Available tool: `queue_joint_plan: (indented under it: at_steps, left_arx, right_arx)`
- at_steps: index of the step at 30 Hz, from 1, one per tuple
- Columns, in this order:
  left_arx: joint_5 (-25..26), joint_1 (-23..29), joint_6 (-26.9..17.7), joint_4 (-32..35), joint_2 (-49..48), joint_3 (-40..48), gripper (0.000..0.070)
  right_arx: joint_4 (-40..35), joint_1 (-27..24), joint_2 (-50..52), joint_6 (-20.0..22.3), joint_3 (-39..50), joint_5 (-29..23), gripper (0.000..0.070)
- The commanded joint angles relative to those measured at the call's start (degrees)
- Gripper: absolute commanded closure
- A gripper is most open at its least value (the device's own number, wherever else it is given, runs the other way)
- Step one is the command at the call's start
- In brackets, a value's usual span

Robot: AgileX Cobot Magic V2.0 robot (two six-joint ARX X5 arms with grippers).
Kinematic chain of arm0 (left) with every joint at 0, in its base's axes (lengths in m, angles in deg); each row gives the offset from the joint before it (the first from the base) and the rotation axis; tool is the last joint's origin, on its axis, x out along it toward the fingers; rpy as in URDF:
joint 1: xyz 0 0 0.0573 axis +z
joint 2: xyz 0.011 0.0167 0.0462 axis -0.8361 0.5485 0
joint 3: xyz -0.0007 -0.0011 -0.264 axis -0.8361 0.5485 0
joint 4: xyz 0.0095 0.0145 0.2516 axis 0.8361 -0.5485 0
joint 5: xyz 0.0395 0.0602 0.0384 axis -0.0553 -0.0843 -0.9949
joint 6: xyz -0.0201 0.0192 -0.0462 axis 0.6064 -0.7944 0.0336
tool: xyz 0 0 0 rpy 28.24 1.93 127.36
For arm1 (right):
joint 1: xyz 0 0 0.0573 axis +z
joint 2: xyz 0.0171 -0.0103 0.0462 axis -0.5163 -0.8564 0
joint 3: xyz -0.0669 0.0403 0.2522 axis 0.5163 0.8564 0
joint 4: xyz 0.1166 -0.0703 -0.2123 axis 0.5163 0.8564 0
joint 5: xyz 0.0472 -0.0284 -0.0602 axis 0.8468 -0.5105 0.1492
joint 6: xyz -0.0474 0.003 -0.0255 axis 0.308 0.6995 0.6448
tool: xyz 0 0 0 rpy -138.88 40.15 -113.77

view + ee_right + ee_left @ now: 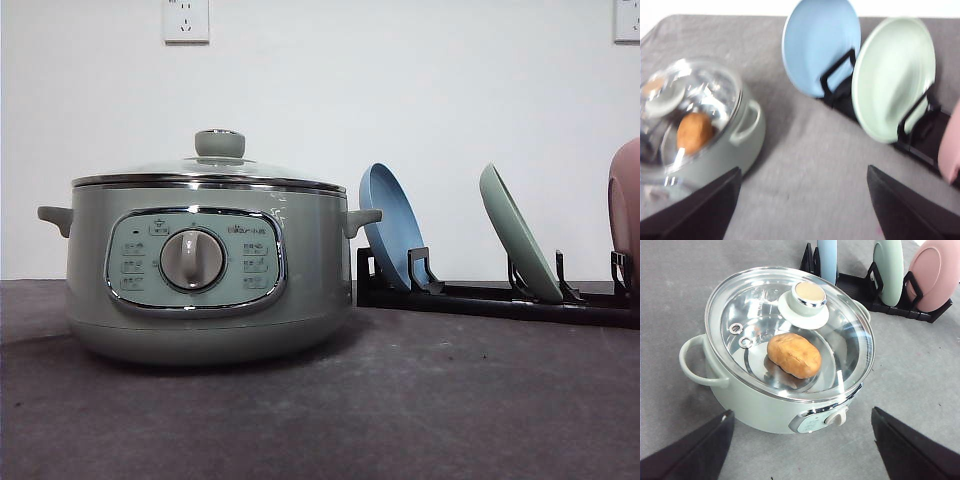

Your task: Transfer potato from steamer to green plate

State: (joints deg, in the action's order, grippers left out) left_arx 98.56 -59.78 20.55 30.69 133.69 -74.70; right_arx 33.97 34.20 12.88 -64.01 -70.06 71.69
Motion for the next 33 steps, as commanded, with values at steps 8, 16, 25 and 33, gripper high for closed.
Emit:
queue_joint_plan:
  at_steps: [8, 16, 25, 33]
  left_arx:
    - [0.30, -0.13, -0.28, 0.65, 0.48, -1.40, 0.0140]
    - [0.28, -0.13, -0.28, 0.66, 0.48, -1.40, 0.0141]
    - [0.28, -0.13, -0.28, 0.66, 0.48, -1.40, 0.0143]
    - [0.28, -0.13, -0.28, 0.61, 0.48, -1.40, 0.0143]
  right_arx:
    - [-3.61, 0.20, -17.68, -2.10, -13.61, -0.10, 0.0195]
    - [-8.69, 0.50, -31.32, -3.72, -20.12, -0.22, 0.0195]
    - [-15.01, 1.75, -41.13, -4.70, -20.54, -3.47, 0.0197]
    - [-17.27, 2.60, -45.38, -4.70, -20.52, -5.49, 0.0247]
